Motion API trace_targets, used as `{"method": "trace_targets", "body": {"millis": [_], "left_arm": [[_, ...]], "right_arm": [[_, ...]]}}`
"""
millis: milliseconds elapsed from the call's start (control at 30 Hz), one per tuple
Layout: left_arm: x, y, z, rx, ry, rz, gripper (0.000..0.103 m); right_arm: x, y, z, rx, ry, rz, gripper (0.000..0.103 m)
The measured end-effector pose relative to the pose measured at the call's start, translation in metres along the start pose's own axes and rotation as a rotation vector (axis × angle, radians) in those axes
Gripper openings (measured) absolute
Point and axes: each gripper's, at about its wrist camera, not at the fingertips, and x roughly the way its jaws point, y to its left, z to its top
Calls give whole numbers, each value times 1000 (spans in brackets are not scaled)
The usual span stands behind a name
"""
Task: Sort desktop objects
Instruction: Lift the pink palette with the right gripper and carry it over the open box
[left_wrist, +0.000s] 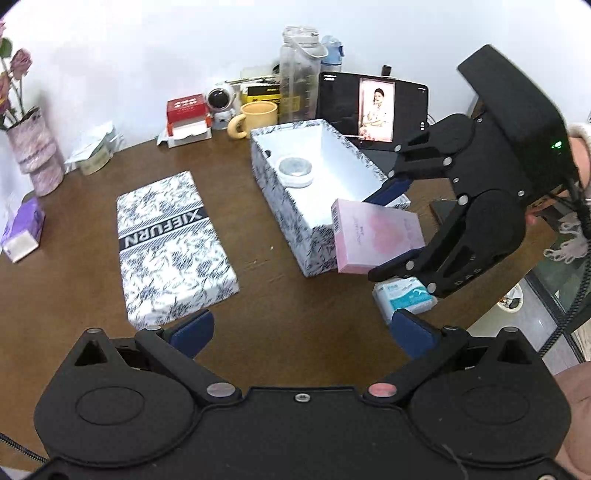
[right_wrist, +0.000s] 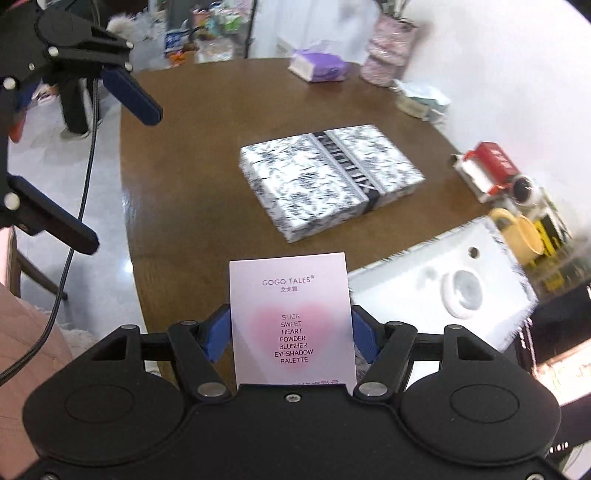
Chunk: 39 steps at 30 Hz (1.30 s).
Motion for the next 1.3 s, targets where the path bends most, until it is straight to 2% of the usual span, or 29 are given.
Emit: {"method": "trace_targets", "body": {"millis": [200, 467, 633, 1300], "left_arm": [[10, -11, 18, 45, -14, -27, 103], [32, -12, 38, 10, -3, -40, 103], [48, -7, 51, -31, 6, -40, 103], [103, 15, 84, -190, 63, 36, 103]], "right_arm": [[-14, -23, -12, 50, 1, -52, 70], [-20, -64, -14, 60, -8, -87, 70], [-15, -89, -2, 36, -30, -64, 70], [105, -149, 8, -133, 100, 60, 70]]}}
